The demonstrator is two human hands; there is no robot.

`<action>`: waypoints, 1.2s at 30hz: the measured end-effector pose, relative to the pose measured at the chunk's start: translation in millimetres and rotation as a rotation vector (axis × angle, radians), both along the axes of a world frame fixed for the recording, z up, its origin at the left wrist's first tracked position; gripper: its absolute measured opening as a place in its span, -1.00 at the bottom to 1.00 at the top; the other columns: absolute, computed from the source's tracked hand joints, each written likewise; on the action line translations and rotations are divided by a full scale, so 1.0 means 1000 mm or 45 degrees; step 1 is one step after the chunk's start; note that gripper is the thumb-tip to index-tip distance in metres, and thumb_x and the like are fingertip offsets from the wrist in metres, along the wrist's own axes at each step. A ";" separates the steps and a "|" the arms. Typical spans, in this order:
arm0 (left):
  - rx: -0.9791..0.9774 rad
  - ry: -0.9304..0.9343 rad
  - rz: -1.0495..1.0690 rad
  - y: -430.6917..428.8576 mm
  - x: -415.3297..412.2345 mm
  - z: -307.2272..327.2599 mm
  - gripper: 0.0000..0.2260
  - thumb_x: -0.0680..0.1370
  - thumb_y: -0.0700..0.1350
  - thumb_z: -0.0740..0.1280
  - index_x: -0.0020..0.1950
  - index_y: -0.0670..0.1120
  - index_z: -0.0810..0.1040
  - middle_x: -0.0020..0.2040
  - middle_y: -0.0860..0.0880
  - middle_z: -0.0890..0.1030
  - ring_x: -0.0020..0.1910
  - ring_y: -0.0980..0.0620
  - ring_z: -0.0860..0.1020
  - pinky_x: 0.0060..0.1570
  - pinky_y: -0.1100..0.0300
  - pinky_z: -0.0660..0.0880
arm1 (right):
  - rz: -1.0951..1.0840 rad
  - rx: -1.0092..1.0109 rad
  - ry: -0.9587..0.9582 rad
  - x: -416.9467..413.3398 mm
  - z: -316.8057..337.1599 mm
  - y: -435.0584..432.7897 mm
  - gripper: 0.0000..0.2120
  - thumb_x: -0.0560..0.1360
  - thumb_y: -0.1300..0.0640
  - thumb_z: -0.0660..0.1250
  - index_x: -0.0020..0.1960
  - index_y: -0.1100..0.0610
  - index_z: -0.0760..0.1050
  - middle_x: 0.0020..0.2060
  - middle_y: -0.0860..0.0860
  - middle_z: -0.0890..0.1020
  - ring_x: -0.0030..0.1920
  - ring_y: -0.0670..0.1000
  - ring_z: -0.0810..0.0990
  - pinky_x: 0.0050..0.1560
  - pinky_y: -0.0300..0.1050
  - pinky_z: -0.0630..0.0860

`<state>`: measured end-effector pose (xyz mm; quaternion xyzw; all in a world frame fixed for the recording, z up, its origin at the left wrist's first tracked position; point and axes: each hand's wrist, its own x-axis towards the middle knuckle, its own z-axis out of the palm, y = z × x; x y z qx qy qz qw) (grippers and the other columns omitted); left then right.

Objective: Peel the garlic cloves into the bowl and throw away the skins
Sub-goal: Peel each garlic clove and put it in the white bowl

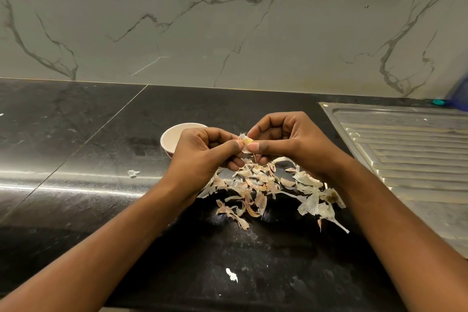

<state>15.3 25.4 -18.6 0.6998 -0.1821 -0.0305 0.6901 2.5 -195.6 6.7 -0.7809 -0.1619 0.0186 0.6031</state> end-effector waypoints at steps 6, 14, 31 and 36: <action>0.014 -0.023 0.002 -0.001 0.000 -0.001 -0.93 0.60 -0.31 0.43 0.04 -0.24 0.70 -0.20 -0.22 0.73 -0.27 -0.10 0.69 -0.25 0.20 0.66 | 0.010 0.030 0.017 0.000 0.000 0.000 -0.68 0.44 0.19 0.54 0.14 0.30 0.65 -0.10 0.19 0.77 -0.19 0.07 0.76 -0.15 -0.13 0.70; 0.015 -0.015 -0.015 -0.002 0.001 -0.003 -0.91 0.62 -0.33 0.39 0.03 -0.25 0.69 -0.20 -0.24 0.72 -0.28 -0.10 0.68 -0.26 0.22 0.64 | 0.035 0.078 0.057 0.002 -0.002 -0.001 -0.74 0.49 0.27 0.51 0.15 0.31 0.64 -0.06 0.21 0.77 -0.18 0.08 0.76 -0.15 -0.14 0.70; -0.071 -0.040 0.011 -0.005 0.002 -0.004 -0.83 0.62 -0.43 0.31 -0.03 -0.29 0.69 -0.20 -0.25 0.73 -0.27 -0.13 0.70 -0.23 0.18 0.68 | 0.065 0.251 0.195 0.004 -0.002 -0.004 -0.84 0.53 0.34 0.45 0.11 0.28 0.69 0.02 0.24 0.76 -0.16 0.06 0.76 -0.16 -0.18 0.70; -0.109 0.050 -0.031 -0.005 0.000 -0.002 -0.81 0.63 -0.41 0.26 0.04 -0.31 0.69 -0.10 -0.29 0.74 -0.11 -0.23 0.74 -0.05 0.09 0.72 | 0.033 0.213 0.183 0.005 0.000 -0.007 -0.75 0.46 0.23 0.50 0.12 0.26 0.67 -0.03 0.17 0.76 -0.17 0.05 0.75 -0.16 -0.19 0.71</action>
